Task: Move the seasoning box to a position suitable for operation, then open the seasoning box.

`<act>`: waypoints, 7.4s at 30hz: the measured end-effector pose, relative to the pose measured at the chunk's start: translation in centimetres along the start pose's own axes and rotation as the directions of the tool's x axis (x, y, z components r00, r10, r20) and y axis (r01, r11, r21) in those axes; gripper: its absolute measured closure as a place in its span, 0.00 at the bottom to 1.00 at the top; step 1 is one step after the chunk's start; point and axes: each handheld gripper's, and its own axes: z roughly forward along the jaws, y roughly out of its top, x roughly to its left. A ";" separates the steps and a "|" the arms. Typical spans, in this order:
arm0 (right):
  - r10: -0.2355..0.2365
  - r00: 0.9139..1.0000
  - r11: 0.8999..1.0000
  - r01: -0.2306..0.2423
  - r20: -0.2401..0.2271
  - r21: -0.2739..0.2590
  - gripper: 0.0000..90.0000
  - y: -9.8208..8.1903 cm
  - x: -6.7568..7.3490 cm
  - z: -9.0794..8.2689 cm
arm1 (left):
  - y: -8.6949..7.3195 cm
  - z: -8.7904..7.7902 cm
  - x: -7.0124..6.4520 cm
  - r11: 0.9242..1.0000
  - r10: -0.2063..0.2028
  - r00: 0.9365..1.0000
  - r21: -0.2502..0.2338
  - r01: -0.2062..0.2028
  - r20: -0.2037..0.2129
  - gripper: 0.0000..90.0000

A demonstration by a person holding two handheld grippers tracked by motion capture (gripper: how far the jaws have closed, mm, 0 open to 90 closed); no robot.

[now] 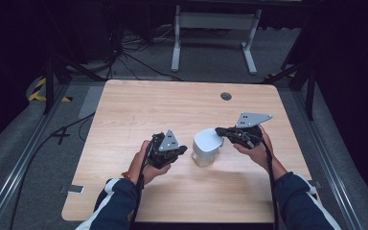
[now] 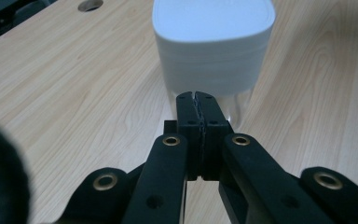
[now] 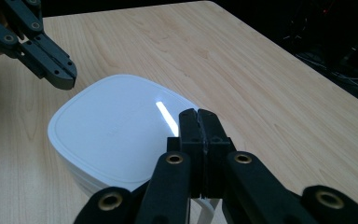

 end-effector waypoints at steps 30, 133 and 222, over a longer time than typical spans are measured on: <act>0.015 0.999 1.000 -0.016 0.044 0.008 1.00 -0.1 0.1 -0.1 | 1.6 0.9 -0.6 0.999 0.035 0.999 -0.042 -0.035 0.000 0.99; 0.000 0.999 0.999 -0.003 0.051 0.042 1.00 -2.2 0.8 -5.9 | -3.4 -5.5 2.7 0.986 0.074 0.974 0.165 -0.038 -0.215 0.57; 0.236 0.951 0.944 -0.274 0.201 0.184 0.28 -19.5 1.3 -14.4 | -15.4 -7.0 3.9 0.955 -0.233 0.959 0.147 0.257 -0.162 0.19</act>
